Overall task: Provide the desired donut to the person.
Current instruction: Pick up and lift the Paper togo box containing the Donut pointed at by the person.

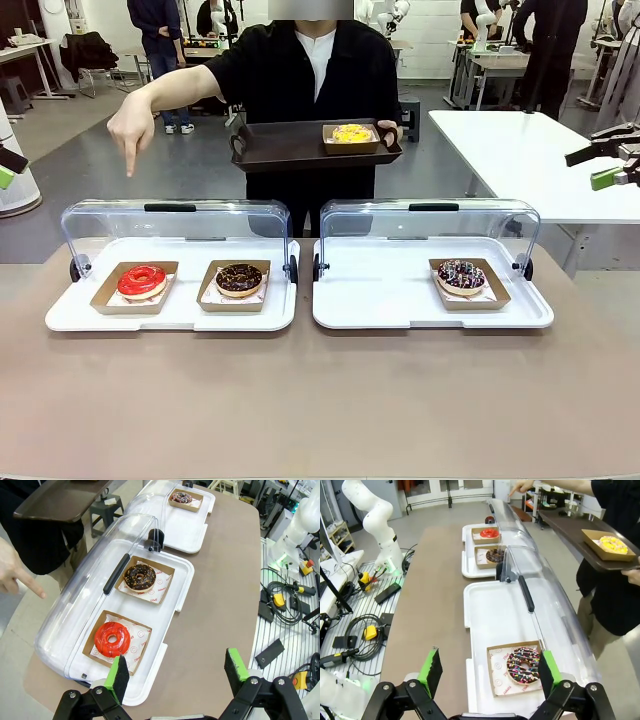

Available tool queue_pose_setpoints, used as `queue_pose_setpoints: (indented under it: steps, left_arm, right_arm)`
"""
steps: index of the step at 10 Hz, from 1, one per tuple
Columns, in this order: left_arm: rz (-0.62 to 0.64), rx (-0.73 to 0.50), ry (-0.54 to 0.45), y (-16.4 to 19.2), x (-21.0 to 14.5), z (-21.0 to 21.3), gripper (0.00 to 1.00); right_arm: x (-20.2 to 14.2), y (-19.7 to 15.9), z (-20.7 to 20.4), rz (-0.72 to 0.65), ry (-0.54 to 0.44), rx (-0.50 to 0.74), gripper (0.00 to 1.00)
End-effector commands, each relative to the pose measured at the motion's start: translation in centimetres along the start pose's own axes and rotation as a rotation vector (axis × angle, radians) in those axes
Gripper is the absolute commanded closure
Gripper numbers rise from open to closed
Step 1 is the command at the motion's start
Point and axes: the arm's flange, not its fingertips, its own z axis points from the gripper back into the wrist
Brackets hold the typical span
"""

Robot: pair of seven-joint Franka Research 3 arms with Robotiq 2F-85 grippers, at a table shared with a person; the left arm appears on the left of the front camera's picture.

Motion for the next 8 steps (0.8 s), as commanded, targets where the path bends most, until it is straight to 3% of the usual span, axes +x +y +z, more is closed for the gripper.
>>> queue_pose_setpoints:
  steps: [1, 5, 7, 8]
  left_arm:
    - [-0.009, -0.005, -0.017, 0.0, 0.1, 0.1, 0.00]
    - [0.000, 0.000, 0.000, 0.0, 0.0, 0.0, 0.00]
    - [-0.038, 0.034, 0.112, 1.1, 1.5, 0.4, 0.00]
    - [-0.070, 0.052, 0.238, 1.5, 2.6, 0.1, 0.00]
  right_arm:
    - [0.0, -0.1, 0.0, -0.004, 0.004, -0.007, 0.00]
    - [0.0, -0.1, 0.0, -0.004, 0.004, -0.007, 0.00]
    - [0.0, -0.1, 0.0, -0.004, 0.004, -0.007, 0.00]
    - [0.0, -0.1, 0.0, -0.004, 0.004, -0.007, 0.00]
